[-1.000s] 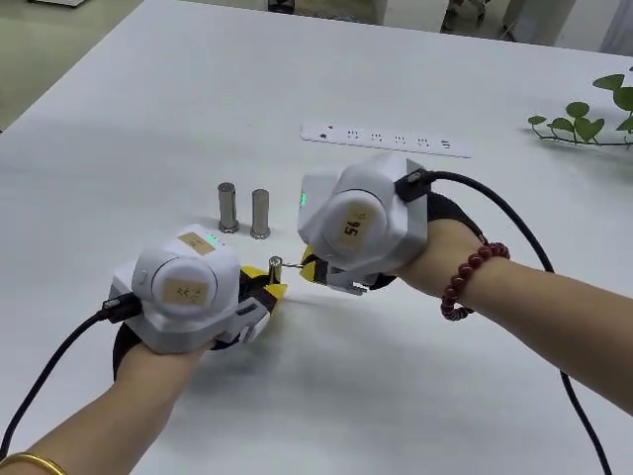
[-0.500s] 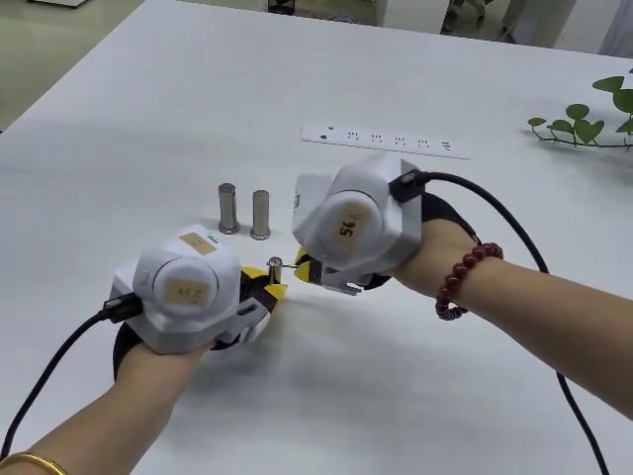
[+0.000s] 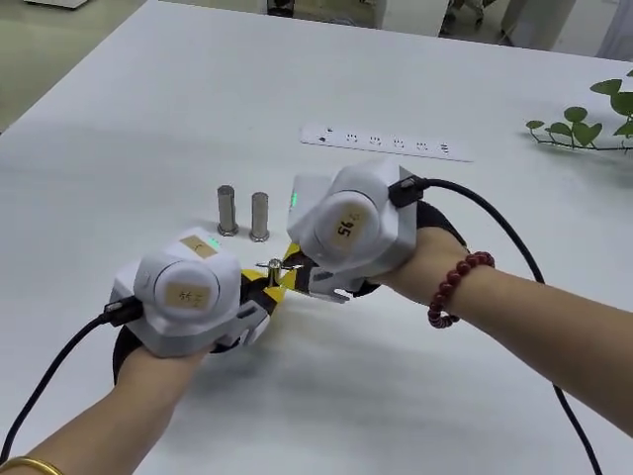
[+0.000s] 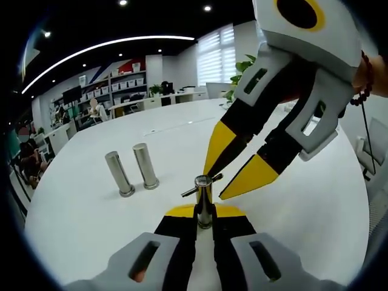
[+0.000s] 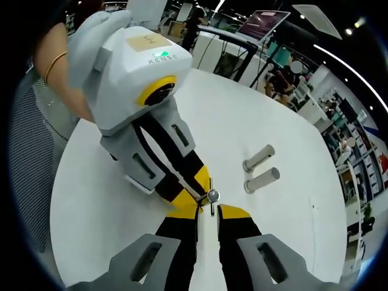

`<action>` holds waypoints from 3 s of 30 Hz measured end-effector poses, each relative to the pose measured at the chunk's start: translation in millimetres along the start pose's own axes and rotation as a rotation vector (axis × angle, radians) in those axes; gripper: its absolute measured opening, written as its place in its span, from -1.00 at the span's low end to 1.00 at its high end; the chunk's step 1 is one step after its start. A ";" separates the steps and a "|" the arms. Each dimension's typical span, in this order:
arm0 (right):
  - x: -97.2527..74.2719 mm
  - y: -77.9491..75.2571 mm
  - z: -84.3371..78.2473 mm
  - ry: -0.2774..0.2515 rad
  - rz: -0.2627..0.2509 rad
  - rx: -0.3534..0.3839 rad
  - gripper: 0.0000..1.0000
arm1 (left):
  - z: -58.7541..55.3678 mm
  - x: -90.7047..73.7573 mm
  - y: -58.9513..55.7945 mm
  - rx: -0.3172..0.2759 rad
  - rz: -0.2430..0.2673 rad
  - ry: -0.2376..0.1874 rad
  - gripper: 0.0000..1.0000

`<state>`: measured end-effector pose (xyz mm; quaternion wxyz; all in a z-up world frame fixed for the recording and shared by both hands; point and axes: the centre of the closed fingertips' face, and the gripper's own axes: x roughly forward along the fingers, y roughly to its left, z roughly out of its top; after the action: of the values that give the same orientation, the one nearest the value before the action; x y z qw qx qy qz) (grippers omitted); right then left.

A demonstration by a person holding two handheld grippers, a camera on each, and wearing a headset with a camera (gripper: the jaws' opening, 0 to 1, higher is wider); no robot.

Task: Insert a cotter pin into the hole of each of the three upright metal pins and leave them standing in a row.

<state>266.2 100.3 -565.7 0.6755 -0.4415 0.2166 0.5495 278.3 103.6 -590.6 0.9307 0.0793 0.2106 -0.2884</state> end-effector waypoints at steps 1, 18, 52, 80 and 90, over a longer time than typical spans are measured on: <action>-1.1 0.2 -1.0 0.002 -0.001 0.000 -0.86 | 0.0 0.0 0.0 0.000 0.000 0.000 -0.89; -7.2 -1.4 -4.9 0.003 -0.019 0.019 -1.00 | -0.4 -0.5 0.0 0.001 -0.003 -0.001 -0.89; -22.9 -12.9 -28.3 -0.110 -0.105 0.469 -0.85 | -0.1 -2.6 11.3 -0.008 -0.005 0.014 -0.90; -33.3 2.7 -54.7 -0.171 -0.111 0.698 -0.82 | -2.9 -8.8 24.2 -0.032 0.024 0.013 -0.88; -33.9 4.9 -54.8 -0.175 -0.107 0.709 -0.80 | -13.6 -7.0 27.5 -0.027 0.034 0.061 -0.54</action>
<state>261.9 36.0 -569.4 0.8303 -0.1420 0.3116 0.4397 284.0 133.4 -599.0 0.9295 0.0791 0.2414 -0.2674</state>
